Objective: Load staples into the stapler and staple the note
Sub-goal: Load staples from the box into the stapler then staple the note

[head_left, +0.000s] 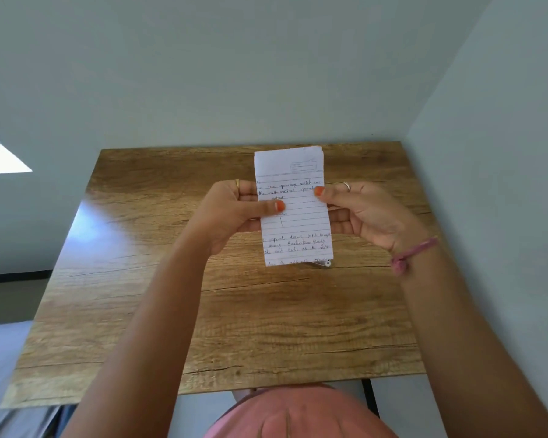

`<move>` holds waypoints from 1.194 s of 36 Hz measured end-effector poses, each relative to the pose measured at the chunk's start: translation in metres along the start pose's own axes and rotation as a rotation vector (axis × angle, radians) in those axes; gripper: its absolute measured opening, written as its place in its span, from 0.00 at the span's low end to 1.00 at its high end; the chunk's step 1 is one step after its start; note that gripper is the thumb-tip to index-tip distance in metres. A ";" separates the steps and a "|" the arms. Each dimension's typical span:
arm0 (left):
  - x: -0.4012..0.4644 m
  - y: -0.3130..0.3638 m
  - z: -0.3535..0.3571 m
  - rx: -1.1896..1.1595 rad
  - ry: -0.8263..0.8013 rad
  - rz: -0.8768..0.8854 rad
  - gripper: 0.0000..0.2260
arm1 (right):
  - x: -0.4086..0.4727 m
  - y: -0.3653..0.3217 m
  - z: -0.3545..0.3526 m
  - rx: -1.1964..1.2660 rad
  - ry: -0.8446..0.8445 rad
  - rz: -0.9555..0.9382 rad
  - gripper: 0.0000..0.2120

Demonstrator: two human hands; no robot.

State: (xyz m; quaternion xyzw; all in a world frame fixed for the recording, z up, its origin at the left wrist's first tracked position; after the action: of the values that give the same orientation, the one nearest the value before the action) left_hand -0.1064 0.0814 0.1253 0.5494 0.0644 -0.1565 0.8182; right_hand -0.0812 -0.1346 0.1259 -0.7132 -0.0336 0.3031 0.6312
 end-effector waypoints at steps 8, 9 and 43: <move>-0.002 0.002 0.002 -0.026 -0.030 -0.003 0.16 | -0.002 0.004 -0.002 -0.051 0.005 -0.019 0.11; -0.003 0.002 0.003 -0.015 -0.044 -0.014 0.16 | -0.002 0.004 -0.002 -0.042 0.017 -0.020 0.11; 0.000 0.001 -0.008 -0.014 -0.298 -0.116 0.21 | 0.002 0.005 0.003 -0.167 0.002 -0.463 0.24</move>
State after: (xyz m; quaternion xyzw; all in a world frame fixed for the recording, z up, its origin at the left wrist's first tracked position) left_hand -0.1055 0.0890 0.1230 0.5100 -0.0249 -0.2829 0.8120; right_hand -0.0828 -0.1324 0.1208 -0.7366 -0.2205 0.1456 0.6226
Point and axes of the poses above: each hand's wrist, its own x-axis towards the middle knuckle, its own z-axis out of the palm, y = z × x, the point moved 2 cm from there along x, towards the middle knuckle, and after that the axes turned 14 degrees about -x, right-handed, at the moved point
